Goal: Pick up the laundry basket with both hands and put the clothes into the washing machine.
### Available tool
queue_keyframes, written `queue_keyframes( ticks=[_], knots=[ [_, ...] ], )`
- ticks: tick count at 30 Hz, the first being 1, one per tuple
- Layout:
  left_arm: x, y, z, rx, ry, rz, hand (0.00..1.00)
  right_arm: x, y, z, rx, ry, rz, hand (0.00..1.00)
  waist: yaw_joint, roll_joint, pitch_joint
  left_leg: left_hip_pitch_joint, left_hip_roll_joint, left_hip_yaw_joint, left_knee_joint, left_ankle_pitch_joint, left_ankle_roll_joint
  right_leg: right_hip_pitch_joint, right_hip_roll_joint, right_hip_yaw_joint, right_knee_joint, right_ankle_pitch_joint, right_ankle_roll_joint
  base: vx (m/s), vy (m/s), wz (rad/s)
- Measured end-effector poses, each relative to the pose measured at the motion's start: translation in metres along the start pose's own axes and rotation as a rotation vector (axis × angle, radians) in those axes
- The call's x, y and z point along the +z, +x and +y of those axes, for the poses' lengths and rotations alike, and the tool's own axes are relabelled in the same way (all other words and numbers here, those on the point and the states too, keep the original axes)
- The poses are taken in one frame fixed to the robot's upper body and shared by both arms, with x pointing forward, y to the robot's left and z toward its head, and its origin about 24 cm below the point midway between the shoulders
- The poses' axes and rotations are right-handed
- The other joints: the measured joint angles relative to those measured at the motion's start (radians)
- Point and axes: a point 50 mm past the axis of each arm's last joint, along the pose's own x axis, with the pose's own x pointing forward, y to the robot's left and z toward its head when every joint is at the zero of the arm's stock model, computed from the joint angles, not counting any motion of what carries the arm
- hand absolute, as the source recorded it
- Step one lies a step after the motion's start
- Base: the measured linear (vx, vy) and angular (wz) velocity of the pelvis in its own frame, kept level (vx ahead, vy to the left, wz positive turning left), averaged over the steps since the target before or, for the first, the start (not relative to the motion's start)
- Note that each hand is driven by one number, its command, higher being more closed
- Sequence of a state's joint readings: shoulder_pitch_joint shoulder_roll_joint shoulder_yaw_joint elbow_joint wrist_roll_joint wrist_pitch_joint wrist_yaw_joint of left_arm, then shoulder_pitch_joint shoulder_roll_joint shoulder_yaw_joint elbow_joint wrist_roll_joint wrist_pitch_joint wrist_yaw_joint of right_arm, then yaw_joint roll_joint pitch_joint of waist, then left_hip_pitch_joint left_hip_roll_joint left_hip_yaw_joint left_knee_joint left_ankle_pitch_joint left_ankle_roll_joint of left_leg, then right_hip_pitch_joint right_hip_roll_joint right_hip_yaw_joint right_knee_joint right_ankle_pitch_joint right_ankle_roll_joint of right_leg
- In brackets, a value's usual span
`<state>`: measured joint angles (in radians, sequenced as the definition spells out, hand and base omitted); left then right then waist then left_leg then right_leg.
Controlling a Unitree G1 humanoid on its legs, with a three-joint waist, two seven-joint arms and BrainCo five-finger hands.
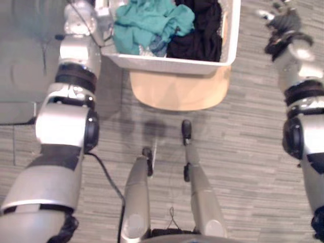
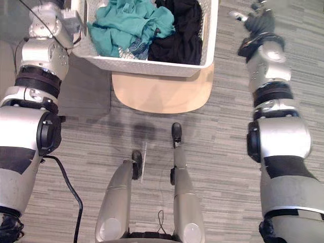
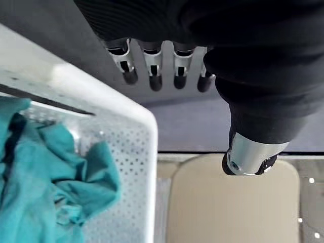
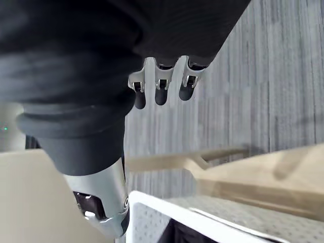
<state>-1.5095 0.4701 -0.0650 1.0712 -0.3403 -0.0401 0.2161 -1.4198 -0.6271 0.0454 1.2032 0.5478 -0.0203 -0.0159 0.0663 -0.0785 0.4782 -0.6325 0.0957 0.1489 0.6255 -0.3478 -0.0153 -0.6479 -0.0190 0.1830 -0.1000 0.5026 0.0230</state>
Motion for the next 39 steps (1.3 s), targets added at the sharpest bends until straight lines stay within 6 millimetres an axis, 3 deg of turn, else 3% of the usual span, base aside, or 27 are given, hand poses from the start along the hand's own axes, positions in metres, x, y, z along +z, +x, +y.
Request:
queue_keyframes(
  ticks=[2, 4, 6, 8, 10, 11, 12, 13, 15, 17, 18, 20, 22, 23, 24, 26, 27, 31, 33, 34, 35, 36, 37, 39],
  knots=[
    [-0.006, -0.001, 0.004, 0.007, 0.017, 0.012, 0.00, -0.001, 0.000, -0.003, -0.005, -0.005, 0.002, 0.00, 0.004, 0.000, 0.000, 0.025, -0.004, 0.014, -0.004, 0.001, 0.001, 0.019, -0.002, 0.001, 0.000, -0.001, 0.001, -0.04, 0.059, -0.01],
    [-0.012, -0.002, 0.012, 0.026, 0.050, 0.018, 0.00, 0.000, -0.001, -0.007, 0.003, -0.012, -0.002, 0.00, 0.002, 0.000, 0.000, 0.052, -0.009, 0.016, -0.005, 0.001, 0.001, 0.052, -0.013, -0.001, 0.000, -0.034, 0.040, -0.02, 0.031, 0.08],
    [-0.022, -0.006, 0.019, 0.038, 0.062, 0.028, 0.00, -0.004, -0.002, -0.011, -0.001, -0.021, 0.004, 0.00, 0.005, 0.001, -0.001, 0.063, -0.006, 0.011, -0.001, 0.000, 0.000, 0.065, -0.018, -0.001, 0.000, -0.047, 0.056, -0.04, 0.000, 0.12],
    [-0.037, -0.011, 0.026, 0.047, 0.095, 0.050, 0.00, -0.013, -0.005, -0.016, 0.000, -0.040, 0.012, 0.00, 0.000, 0.001, -0.001, 0.070, -0.002, -0.003, -0.005, 0.003, -0.004, 0.075, -0.014, -0.003, 0.000, -0.049, 0.058, -0.05, -0.016, 0.13],
    [-0.063, -0.024, 0.036, 0.052, 0.129, 0.095, 0.00, -0.039, -0.016, -0.031, -0.008, -0.086, 0.054, 0.00, -0.017, 0.002, -0.001, 0.094, -0.002, -0.022, -0.005, 0.004, -0.007, 0.111, -0.018, 0.004, 0.000, -0.085, 0.099, -0.07, -0.021, 0.23],
    [-0.069, -0.028, 0.040, 0.055, 0.134, 0.097, 0.00, -0.046, -0.019, -0.035, -0.009, -0.097, 0.066, 0.00, -0.023, 0.002, -0.001, 0.103, -0.001, -0.025, -0.008, 0.005, -0.008, 0.121, -0.017, 0.005, 0.000, -0.088, 0.103, -0.08, -0.011, 0.20],
    [-0.086, -0.044, 0.050, 0.052, 0.158, 0.098, 0.00, -0.066, -0.034, -0.051, -0.009, -0.139, 0.092, 0.00, -0.031, 0.004, -0.002, 0.133, 0.000, -0.034, -0.016, 0.006, -0.010, 0.154, -0.018, 0.005, 0.000, -0.121, 0.135, -0.09, -0.015, 0.19],
    [-0.099, -0.061, 0.057, 0.045, 0.163, 0.093, 0.00, -0.083, -0.050, -0.066, -0.017, -0.154, 0.108, 0.00, -0.036, 0.008, -0.004, 0.161, 0.002, -0.038, -0.032, 0.010, -0.016, 0.180, -0.016, -0.001, 0.000, -0.184, 0.142, -0.08, -0.030, 0.19],
    [-0.119, -0.085, 0.065, 0.038, 0.165, 0.112, 0.00, -0.104, -0.073, -0.082, -0.025, -0.166, 0.136, 0.00, -0.044, 0.024, -0.014, 0.206, 0.008, -0.046, -0.090, 0.033, -0.022, 0.211, -0.014, -0.029, 0.000, -0.254, 0.152, 0.00, -0.061, 0.22],
    [-0.148, -0.123, 0.067, 0.015, 0.150, 0.170, 0.00, -0.127, -0.106, -0.107, -0.052, -0.174, 0.185, 0.00, -0.047, 0.041, -0.052, 0.245, -0.006, -0.057, -0.108, 0.027, -0.035, 0.248, -0.017, -0.047, 0.000, -0.188, 0.077, 0.05, -0.062, 0.27],
    [-0.155, -0.135, 0.067, 0.011, 0.138, 0.189, 0.00, -0.132, -0.115, -0.111, -0.058, -0.167, 0.194, 0.00, -0.041, 0.052, -0.072, 0.249, -0.004, -0.060, -0.117, 0.026, -0.036, 0.249, -0.016, -0.047, 0.000, -0.185, 0.073, 0.06, -0.054, 0.09],
    [-0.177, -0.179, 0.062, -0.024, 0.080, 0.257, 0.00, -0.154, -0.147, -0.121, -0.080, -0.130, 0.235, 0.00, -0.029, 0.084, -0.121, 0.296, -0.002, -0.063, -0.172, 0.033, -0.045, 0.269, -0.014, -0.052, 0.000, -0.191, 0.058, 0.06, -0.046, -0.03],
    [-0.187, -0.204, 0.057, -0.045, 0.040, 0.302, 0.00, -0.173, -0.169, -0.122, -0.082, -0.111, 0.285, 0.00, -0.022, 0.098, -0.154, 0.328, -0.003, -0.065, -0.209, 0.038, -0.053, 0.283, -0.012, -0.053, 0.000, -0.194, 0.055, 0.04, -0.049, -0.06],
    [-0.196, -0.227, 0.051, -0.081, 0.000, 0.350, 0.00, -0.193, -0.194, -0.121, -0.088, -0.084, 0.349, 0.00, -0.023, 0.105, -0.181, 0.367, -0.006, -0.066, -0.244, 0.047, -0.059, 0.305, -0.013, -0.059, 0.000, -0.198, 0.051, 0.04, -0.035, 0.00],
    [-0.199, -0.235, 0.048, -0.093, -0.012, 0.367, 0.00, -0.200, -0.203, -0.120, -0.093, -0.070, 0.371, 0.00, -0.023, 0.106, -0.185, 0.387, -0.007, -0.067, -0.257, 0.051, -0.061, 0.320, -0.014, -0.063, 0.000, -0.201, 0.048, 0.03, -0.027, 0.09],
    [-0.212, -0.269, 0.043, -0.110, -0.076, 0.455, 0.00, -0.229, -0.248, -0.121, -0.136, -0.029, 0.482, 0.00, -0.023, 0.104, -0.247, 0.419, -0.011, -0.071, -0.291, 0.059, -0.051, 0.349, -0.018, -0.072, 0.000, -0.220, 0.049, 0.00, -0.002, 0.13],
    [-0.215, -0.276, 0.043, -0.110, -0.086, 0.475, 0.00, -0.235, -0.259, -0.121, -0.146, -0.013, 0.508, 0.00, -0.023, 0.103, -0.262, 0.430, -0.012, -0.070, -0.298, 0.062, -0.049, 0.356, -0.019, -0.073, -0.001, -0.224, 0.048, 0.01, 0.001, 0.11],
    [-0.244, -0.333, 0.057, -0.064, -0.111, 0.690, 0.00, -0.272, -0.326, -0.122, -0.269, 0.076, 0.692, 0.00, -0.023, 0.103, -0.331, 0.501, -0.017, -0.072, -0.349, 0.069, -0.053, 0.409, -0.027, -0.083, -0.005, -0.249, 0.058, 0.00, 0.000, 0.10],
    [-0.273, -0.374, 0.065, -0.011, -0.100, 0.894, 0.00, -0.295, -0.369, -0.121, -0.329, 0.113, 0.855, 0.00, -0.023, 0.106, -0.362, 0.529, -0.026, -0.089, -0.389, 0.089, -0.053, 0.427, -0.037, -0.100, -0.006, -0.271, 0.058, 0.00, -0.019, 0.24],
    [-0.281, -0.386, 0.068, 0.005, -0.092, 0.959, 0.00, -0.301, -0.380, -0.121, -0.344, 0.121, 0.903, 0.00, -0.023, 0.107, -0.368, 0.536, -0.027, -0.091, -0.398, 0.092, -0.055, 0.431, -0.038, -0.102, -0.006, -0.272, 0.059, 0.01, -0.020, 0.14],
    [-0.295, -0.412, 0.075, 0.051, -0.080, 1.090, 0.00, -0.312, -0.399, -0.117, -0.369, 0.140, 0.989, 0.00, -0.023, 0.107, -0.371, 0.558, -0.026, -0.090, -0.414, 0.094, -0.058, 0.444, -0.036, -0.102, -0.006, -0.277, 0.055, 0.00, 0.000, 0.00],
    [-0.302, -0.431, 0.080, 0.097, -0.078, 1.184, 0.00, -0.318, -0.413, -0.115, -0.392, 0.155, 1.045, 0.00, -0.023, 0.109, -0.373, 0.568, -0.024, -0.091, -0.419, 0.095, -0.060, 0.453, -0.034, -0.105, -0.006, -0.279, 0.053, 0.00, 0.000, 0.00],
    [-0.310, -0.464, 0.090, 0.174, -0.060, 1.333, 0.00, -0.326, -0.437, -0.112, -0.435, 0.175, 1.142, 0.00, -0.023, 0.110, -0.388, 0.573, -0.021, -0.091, -0.426, 0.096, -0.062, 0.454, -0.032, -0.107, -0.006, -0.282, 0.051, 0.00, 0.000, 0.00],
    [-0.311, -0.488, 0.097, 0.224, -0.046, 1.434, 0.00, -0.331, -0.456, -0.110, -0.478, 0.194, 1.211, 0.00, -0.024, 0.110, -0.400, 0.581, -0.020, -0.090, -0.441, 0.101, -0.067, 0.455, -0.031, -0.109, -0.006, -0.284, 0.050, 0.02, -0.010, 0.02]
  ],
)
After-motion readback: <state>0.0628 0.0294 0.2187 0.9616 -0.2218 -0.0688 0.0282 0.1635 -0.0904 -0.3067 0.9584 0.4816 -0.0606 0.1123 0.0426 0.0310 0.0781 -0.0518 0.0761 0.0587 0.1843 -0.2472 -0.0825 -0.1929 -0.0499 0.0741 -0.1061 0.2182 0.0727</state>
